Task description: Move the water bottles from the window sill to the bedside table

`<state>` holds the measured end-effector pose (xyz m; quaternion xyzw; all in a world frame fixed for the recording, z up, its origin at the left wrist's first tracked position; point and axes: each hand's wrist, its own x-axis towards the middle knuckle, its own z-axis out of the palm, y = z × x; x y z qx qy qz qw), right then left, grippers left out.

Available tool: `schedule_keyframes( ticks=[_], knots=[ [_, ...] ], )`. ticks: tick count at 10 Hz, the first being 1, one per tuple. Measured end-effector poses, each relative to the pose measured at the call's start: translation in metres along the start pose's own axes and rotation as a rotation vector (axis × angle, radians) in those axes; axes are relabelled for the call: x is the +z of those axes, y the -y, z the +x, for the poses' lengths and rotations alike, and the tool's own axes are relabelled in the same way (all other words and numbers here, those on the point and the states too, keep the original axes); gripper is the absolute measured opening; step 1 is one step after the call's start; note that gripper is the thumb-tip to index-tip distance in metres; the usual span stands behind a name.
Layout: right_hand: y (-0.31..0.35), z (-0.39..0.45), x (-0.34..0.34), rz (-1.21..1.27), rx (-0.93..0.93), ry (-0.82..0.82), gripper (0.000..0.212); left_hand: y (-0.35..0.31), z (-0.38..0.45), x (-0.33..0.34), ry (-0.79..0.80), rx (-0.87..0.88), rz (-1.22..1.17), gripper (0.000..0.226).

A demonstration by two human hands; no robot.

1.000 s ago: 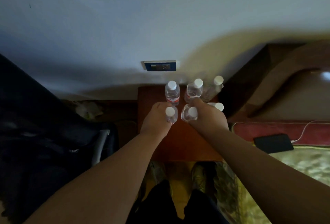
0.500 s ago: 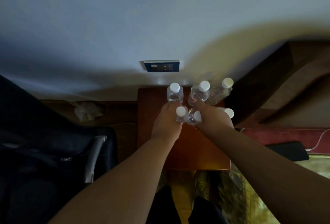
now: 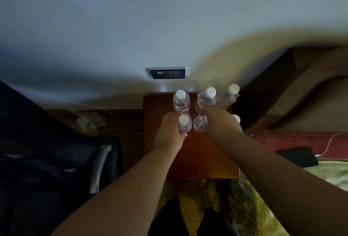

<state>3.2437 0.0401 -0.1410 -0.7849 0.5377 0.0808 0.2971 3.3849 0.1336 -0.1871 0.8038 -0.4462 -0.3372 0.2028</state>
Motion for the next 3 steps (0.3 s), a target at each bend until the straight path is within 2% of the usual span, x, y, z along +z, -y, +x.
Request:
schedule_keyframes(
  ticks=[1,3],
  knots=[
    [0.001,-0.01,-0.009,0.104,0.025,-0.08,0.03,-0.003,0.0,0.0,-0.004,0.026,-0.009,0.071],
    [0.006,-0.026,-0.04,0.148,0.019,-0.15,0.037,-0.016,-0.007,-0.016,-0.06,-0.001,0.09,0.091]
  ],
)
